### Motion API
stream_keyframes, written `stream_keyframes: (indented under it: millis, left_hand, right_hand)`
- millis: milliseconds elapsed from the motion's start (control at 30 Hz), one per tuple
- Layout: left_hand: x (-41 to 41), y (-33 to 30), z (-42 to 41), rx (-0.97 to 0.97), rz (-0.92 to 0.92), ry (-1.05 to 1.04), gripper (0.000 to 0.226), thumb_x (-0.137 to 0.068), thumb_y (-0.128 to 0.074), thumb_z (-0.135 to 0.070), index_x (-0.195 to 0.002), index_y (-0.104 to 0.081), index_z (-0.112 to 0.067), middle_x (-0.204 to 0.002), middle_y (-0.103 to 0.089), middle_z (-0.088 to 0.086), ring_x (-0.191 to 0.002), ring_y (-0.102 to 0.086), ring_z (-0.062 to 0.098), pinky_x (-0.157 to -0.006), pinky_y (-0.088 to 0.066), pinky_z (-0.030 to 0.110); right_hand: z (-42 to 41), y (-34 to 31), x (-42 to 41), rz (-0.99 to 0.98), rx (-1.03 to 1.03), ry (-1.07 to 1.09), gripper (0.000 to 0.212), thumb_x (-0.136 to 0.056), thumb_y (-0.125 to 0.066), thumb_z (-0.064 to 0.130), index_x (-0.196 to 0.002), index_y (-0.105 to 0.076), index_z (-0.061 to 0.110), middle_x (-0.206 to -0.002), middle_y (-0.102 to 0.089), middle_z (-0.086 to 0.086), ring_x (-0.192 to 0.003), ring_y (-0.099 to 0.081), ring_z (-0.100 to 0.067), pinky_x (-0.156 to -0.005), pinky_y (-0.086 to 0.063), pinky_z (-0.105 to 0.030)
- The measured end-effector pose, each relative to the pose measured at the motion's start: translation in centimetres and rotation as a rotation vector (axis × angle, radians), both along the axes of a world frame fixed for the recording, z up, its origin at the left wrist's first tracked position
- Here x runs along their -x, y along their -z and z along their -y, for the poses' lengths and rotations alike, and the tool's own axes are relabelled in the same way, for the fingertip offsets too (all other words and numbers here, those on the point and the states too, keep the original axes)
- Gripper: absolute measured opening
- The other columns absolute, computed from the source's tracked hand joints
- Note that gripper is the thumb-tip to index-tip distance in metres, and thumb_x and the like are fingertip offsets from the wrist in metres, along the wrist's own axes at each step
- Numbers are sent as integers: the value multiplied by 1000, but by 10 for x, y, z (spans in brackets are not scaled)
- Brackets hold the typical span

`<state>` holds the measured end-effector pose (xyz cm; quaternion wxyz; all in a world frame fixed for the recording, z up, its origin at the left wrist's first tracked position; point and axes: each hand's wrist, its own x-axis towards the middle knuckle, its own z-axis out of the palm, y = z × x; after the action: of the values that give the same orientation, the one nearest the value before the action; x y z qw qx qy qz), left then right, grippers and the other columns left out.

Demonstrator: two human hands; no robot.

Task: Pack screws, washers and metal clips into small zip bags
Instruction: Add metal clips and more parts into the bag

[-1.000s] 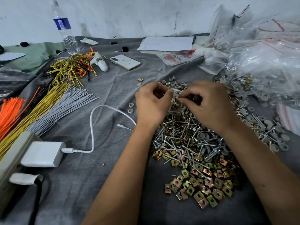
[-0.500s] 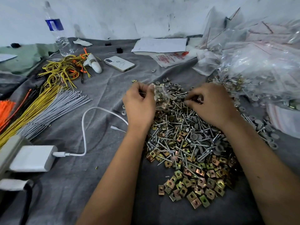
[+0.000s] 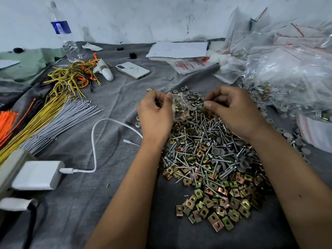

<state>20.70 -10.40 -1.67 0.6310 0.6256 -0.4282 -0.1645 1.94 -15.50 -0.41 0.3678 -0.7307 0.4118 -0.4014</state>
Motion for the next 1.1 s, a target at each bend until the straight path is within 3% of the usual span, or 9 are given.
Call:
stream_keyframes:
  millis: [133,267,467,533,600,667,733,967,1100]
  left_hand:
    - [1,-1,-1,3,0,18,26,-100,-65,-19,-75,-58,-14,-67,-65,16,-61,-59,29,-63,-53,47]
    - [0,0,1,9,-10,9,24,-100,-65,-19,-78,-60,-11,-70,-67,20,-68,-64,42,-68,-56,53]
    - [-1,2,1,20,-16,19,23,-100,-65,-19,-82,-62,-4,-73,-67,22,-71,-64,45,-69,-56,56]
    - [0,2,1,20,-17,20,23,-101,-65,-20,-82,-62,-7,-74,-68,22,-71,-64,45,-68,-56,56]
    - [0,2,1,18,-14,20,23,-101,-65,-20,-81,-61,-8,-74,-68,22,-70,-64,45,-67,-56,56]
    - [0,2,1,18,-18,24,24,-101,-65,-19,-81,-61,-6,-74,-67,23,-70,-64,45,-69,-56,57]
    - [0,2,2,19,-20,28,25,-101,-65,-19,-81,-61,-3,-74,-67,24,-71,-64,46,-70,-56,58]
    - [1,2,2,15,-4,37,24,-100,-65,-20,-79,-61,-10,-73,-68,20,-71,-65,43,-71,-56,57]
    - [2,2,2,16,1,54,25,-100,-66,-20,-76,-60,-15,-73,-67,18,-72,-64,44,-70,-56,58]
  right_hand:
    - [2,2,2,76,8,9,15,-96,-69,14,-104,-77,25,-88,-76,9,-73,-66,0,-72,-52,-23]
    - [6,4,4,62,38,84,13,-96,-69,17,-93,-73,30,-75,-73,15,-62,-61,8,-62,-48,-12]
    - [8,5,7,76,68,160,5,-90,-78,23,-90,-73,25,-74,-75,4,-63,-68,-4,-59,-53,-20]
    - [10,7,10,-68,133,187,6,-89,-78,26,-91,-74,22,-74,-75,5,-68,-70,-9,-64,-56,-23]
    - [14,11,12,-339,218,179,12,-92,-74,22,-104,-76,20,-94,-74,4,-85,-69,-17,-84,-57,-35]
    - [18,15,11,-637,256,161,28,-96,-69,21,-123,-72,24,-119,-67,-8,-115,-55,-30,-104,-45,-46]
    - [21,16,9,-740,222,163,34,-97,-66,26,-131,-68,30,-129,-58,-12,-128,-38,-35,-109,-35,-47]
    - [24,12,9,-708,257,243,16,-90,-75,30,-104,-78,24,-110,-61,-9,-117,-47,-32,-99,-38,-40]
    - [21,12,7,-582,311,247,15,-93,-74,22,-103,-76,12,-106,-69,-9,-102,-59,-23,-93,-46,-34]
